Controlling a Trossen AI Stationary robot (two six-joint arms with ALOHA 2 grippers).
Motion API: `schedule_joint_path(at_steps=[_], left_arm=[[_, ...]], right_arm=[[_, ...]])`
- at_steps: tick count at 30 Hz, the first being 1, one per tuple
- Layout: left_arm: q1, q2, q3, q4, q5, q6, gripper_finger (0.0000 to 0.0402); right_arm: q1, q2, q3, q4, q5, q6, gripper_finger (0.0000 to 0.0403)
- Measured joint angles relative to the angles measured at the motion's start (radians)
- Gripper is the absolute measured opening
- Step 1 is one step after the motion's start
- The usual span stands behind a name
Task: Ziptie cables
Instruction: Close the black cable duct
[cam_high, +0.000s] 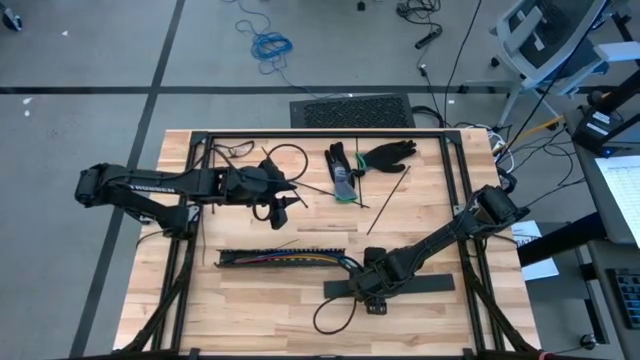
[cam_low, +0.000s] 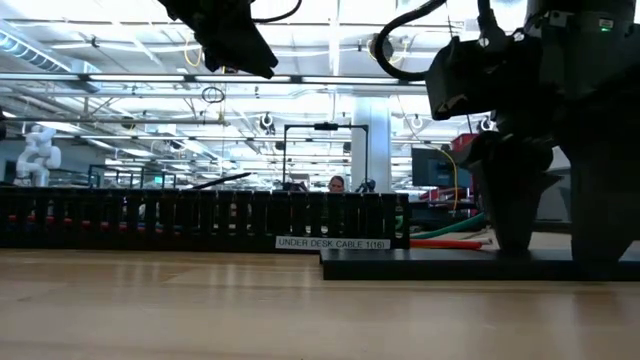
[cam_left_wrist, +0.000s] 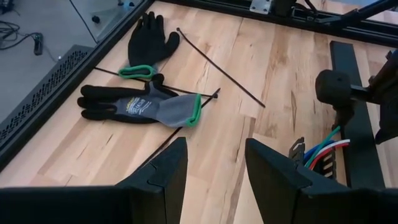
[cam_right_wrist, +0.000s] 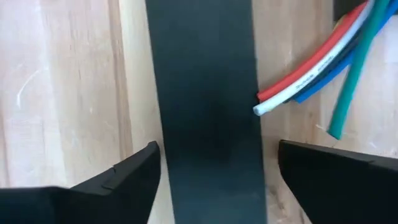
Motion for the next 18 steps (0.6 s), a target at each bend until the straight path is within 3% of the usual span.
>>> schedule_joint_path(at_steps=[8,18], left_arm=[[-0.001,0.000,0.000,-0.010,-0.010,0.000,0.0157],[-0.001,0.000,0.000,-0.015,-0.022,0.000,0.0157]], right_arm=[[0.002,0.006,-0.002,0.017,-0.033,-0.013,0.0233],[0.004,0.006,0.008,0.002,-0.027,-0.020,0.0245]])
